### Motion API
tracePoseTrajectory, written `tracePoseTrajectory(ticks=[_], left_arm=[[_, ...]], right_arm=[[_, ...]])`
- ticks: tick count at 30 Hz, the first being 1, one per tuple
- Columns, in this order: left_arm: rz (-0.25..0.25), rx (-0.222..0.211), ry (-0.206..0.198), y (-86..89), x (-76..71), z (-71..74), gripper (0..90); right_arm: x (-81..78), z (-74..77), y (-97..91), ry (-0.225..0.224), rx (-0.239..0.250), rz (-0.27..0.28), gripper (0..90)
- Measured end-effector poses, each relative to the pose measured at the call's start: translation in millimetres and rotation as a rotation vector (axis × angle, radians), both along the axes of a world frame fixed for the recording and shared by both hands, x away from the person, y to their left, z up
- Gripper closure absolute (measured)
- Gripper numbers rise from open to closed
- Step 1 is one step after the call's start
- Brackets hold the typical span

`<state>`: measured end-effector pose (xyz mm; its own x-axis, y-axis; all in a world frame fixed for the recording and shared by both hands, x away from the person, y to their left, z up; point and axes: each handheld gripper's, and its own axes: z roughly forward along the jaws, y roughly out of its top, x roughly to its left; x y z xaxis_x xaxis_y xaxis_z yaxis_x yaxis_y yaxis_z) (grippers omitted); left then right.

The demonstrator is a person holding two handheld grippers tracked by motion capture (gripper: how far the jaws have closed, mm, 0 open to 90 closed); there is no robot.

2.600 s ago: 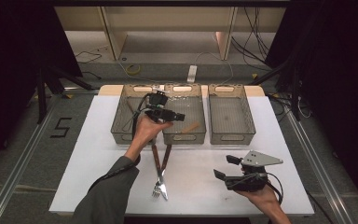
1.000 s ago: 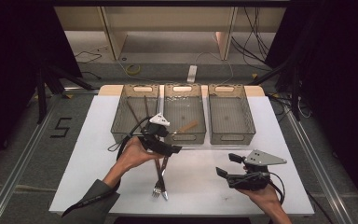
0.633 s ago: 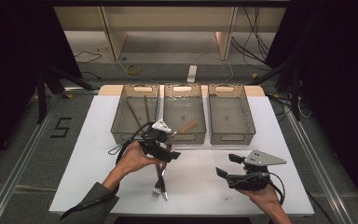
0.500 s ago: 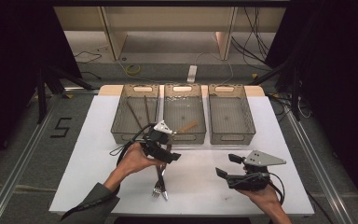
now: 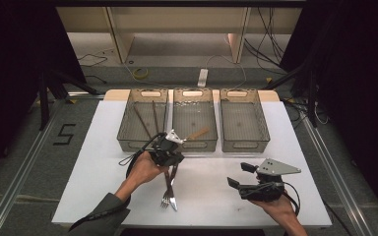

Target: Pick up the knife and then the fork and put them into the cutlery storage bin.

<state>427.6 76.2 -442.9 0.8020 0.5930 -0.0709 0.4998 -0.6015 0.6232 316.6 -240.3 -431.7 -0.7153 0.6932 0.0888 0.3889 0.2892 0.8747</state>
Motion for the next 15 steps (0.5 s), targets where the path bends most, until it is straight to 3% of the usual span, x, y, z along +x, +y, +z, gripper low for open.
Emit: tracePoseTrajectory(ticks=[3, 12, 15], left_arm=[[0.006, -0.027, 0.018, 0.8, 0.9, -4.5, 88.7], [-0.009, 0.039, 0.042, -9.2, 1.2, -23.3, 88.7], [0.003, 0.036, 0.056, -7.6, 2.9, -26.7, 88.7]], right_arm=[[0.3, 0.1, 0.4, 0.005, -0.001, -0.004, 28.0], [-0.9, 0.6, 0.7, 0.000, -0.008, -0.001, 28.1], [-1.2, 0.7, 0.7, -0.002, -0.008, 0.001, 28.1]])
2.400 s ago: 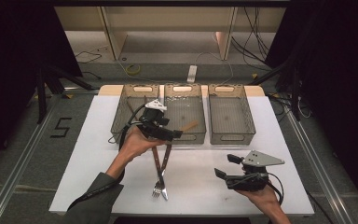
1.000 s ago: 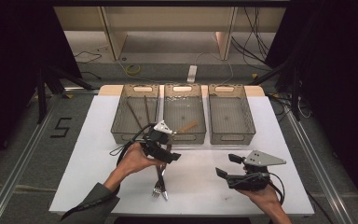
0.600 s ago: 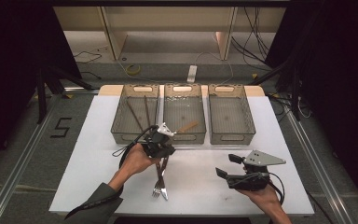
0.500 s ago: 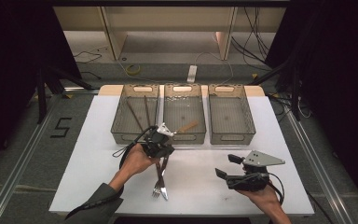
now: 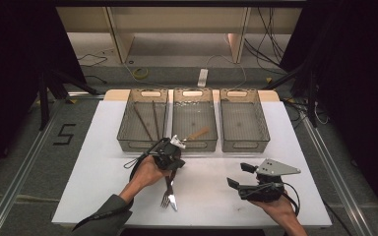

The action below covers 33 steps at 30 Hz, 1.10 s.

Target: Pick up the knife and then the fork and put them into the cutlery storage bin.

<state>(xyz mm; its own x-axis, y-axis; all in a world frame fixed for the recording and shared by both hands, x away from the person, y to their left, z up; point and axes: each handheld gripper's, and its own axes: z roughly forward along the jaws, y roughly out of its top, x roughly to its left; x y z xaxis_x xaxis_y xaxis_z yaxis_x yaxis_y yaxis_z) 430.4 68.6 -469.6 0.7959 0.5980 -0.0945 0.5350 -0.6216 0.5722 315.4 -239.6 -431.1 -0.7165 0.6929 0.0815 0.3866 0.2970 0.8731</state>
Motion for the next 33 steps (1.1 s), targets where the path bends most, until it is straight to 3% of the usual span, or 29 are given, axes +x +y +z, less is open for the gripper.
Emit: tracePoseTrajectory(ticks=[10, 13, 14, 18, 20, 28, 33], left_arm=[[-0.006, 0.039, 0.015, 0.0, 1.2, 1.0, 88.7], [-0.025, 0.072, 0.010, -3.2, 0.5, -0.5, 88.7], [-0.031, 0.102, 0.001, -5.2, 0.0, -1.8, 88.7], [-0.008, 0.122, -0.005, 1.5, -1.4, -0.9, 88.7], [0.013, 0.110, 0.020, 8.3, 0.9, -0.9, 88.7], [0.044, 0.176, 0.076, 26.3, 1.2, 3.1, 88.6], [0.070, 0.181, 0.131, 43.8, -4.2, 3.9, 88.4]], right_arm=[[-0.2, 0.2, -0.3, 0.001, 0.002, -0.002, 28.2], [-0.4, 0.2, -0.4, 0.001, 0.003, -0.002, 28.2], [-0.3, 0.2, -0.3, 0.001, 0.003, -0.002, 28.2], [-0.4, 0.8, -1.0, -0.003, 0.006, -0.001, 28.2], [-0.8, 1.5, -2.6, -0.001, 0.008, -0.007, 28.2], [-0.7, 1.4, -2.2, -0.001, 0.005, -0.001, 28.2], [-0.6, 1.1, -2.1, -0.003, 0.004, 0.000, 28.2]])
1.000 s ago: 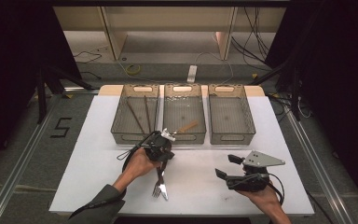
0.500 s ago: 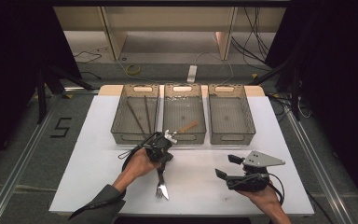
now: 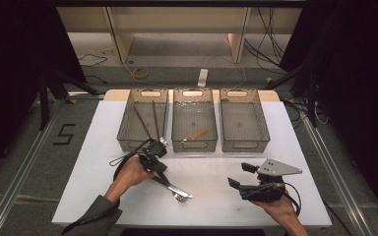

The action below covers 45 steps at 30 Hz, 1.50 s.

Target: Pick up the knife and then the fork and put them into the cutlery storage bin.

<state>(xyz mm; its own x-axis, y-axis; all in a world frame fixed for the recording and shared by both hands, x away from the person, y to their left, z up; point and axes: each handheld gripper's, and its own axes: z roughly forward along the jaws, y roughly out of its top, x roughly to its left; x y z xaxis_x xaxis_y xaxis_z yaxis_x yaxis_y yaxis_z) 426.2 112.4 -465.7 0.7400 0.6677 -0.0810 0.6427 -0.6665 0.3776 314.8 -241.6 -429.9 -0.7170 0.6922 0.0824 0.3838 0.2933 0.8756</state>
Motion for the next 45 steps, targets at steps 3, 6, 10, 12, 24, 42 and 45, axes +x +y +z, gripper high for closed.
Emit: tracePoseTrajectory(ticks=[3, 6, 10, 12, 24, 42, 45], left_arm=[[0.018, 0.003, 0.021, 10.5, -5.5, 0.5, 88.3], [0.030, 0.013, 0.034, 19.0, -12.3, 0.7, 88.4], [0.044, 0.025, 0.049, 30.1, -18.5, 1.1, 88.4], [0.050, 0.023, 0.066, 33.7, -21.3, 1.1, 88.5], [0.042, 0.042, 0.099, 37.6, -34.5, 2.0, 88.2], [0.022, -0.043, 0.015, 38.6, -52.3, 34.6, 26.8], [0.010, -0.036, 0.006, 38.6, -55.9, 36.7, 24.1]], right_arm=[[0.0, -0.2, 0.4, 0.002, 0.001, 0.001, 28.2], [-0.1, -0.5, 1.2, 0.005, -0.002, 0.004, 28.2], [-0.4, -0.6, 2.2, 0.002, -0.004, 0.010, 28.2], [-0.2, -0.5, 1.9, 0.004, -0.004, 0.010, 28.1], [-0.2, -0.2, 1.7, 0.006, -0.002, 0.007, 28.1], [-0.3, 0.0, 2.1, 0.005, -0.001, 0.007, 28.1], [-0.7, 0.4, 2.0, 0.005, -0.003, 0.006, 28.2]])
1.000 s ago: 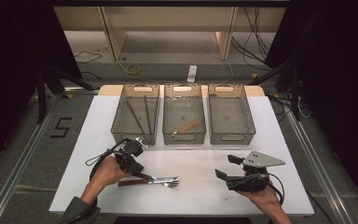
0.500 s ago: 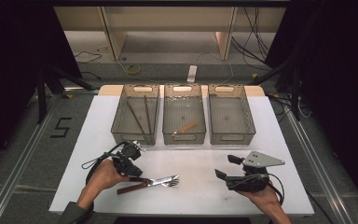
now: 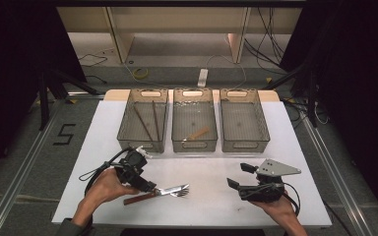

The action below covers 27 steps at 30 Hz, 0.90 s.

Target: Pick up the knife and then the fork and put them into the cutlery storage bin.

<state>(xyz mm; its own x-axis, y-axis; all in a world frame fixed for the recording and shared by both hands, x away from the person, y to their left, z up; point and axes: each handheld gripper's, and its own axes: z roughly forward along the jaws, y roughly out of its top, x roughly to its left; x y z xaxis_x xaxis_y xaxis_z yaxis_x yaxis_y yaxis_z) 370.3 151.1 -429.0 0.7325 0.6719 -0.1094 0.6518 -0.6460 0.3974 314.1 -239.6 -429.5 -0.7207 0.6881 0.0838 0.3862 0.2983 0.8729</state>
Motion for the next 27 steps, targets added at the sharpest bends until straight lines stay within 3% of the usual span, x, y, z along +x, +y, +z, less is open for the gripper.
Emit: tracePoseTrajectory(ticks=[11, 19, 27], left_arm=[[-0.030, 0.003, -0.045, -0.9, -10.7, 5.3, 19.6], [-0.031, 0.049, 0.003, 4.5, -16.3, -3.2, 21.0], [-0.107, 0.123, 0.039, 1.4, -21.6, -11.9, 33.3]], right_arm=[[-0.3, 0.2, 0.3, -0.002, 0.000, 0.001, 28.2], [-0.1, 0.0, 0.2, 0.001, 0.000, 0.001, 28.1], [-0.1, -1.1, 2.3, 0.004, -0.005, 0.005, 28.1]])
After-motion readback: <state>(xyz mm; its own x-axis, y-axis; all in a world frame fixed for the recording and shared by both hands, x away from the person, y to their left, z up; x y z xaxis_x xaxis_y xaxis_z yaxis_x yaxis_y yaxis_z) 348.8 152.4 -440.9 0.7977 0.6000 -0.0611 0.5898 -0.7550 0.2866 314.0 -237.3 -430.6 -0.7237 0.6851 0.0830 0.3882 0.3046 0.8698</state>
